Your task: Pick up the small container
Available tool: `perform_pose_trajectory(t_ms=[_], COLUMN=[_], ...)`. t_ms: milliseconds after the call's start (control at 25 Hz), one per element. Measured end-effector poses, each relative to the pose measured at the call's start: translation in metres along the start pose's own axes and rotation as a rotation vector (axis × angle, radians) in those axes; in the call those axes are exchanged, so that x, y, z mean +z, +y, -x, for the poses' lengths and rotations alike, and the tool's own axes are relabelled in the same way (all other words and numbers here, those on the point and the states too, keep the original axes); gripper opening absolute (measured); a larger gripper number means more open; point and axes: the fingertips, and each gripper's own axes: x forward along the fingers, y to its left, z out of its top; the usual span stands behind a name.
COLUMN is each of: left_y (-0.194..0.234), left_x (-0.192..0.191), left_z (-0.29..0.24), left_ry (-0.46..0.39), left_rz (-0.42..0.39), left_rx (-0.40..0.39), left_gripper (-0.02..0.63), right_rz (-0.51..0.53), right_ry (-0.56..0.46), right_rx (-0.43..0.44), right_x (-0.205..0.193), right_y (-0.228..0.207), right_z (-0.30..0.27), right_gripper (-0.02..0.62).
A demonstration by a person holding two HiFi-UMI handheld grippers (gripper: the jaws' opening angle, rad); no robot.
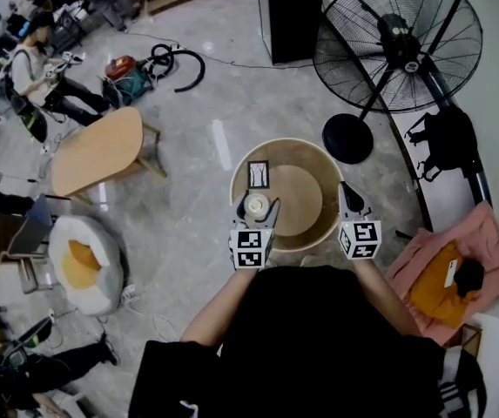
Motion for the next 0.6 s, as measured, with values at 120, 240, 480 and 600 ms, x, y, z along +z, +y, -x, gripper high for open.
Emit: perform_pose_trajectory(t_ms=[120,240,480,600], left_y=[-0.002,-0.006,-0.005,-0.003], left_x=[-0.001,-0.003,-0.009,-0.011], left_z=[-0.002,-0.001,0.000,0.004], left_ry=[0.003,0.003,0.014,0.013], left_rz=[-0.003,0.000,0.001,0.010], left_rx=[0.002,0.002,0.010,0.013], left_gripper=[0.351,0.351,0.351,0.351], right_rz=[-0.004,-0.004,-0.003,-0.004], right_ry=[0.000,0.000,0.001,0.003], right_rx=[0.003,0.006,0.003,0.002], right_x=[-0.004,-0.006,-0.009,-0.010], right_y=[-0.002,-0.002,-0.002,0.000], right_z=[0.000,0.002,0.006,0.010], right_gripper=[0.021,0.021,0.021,0.021])
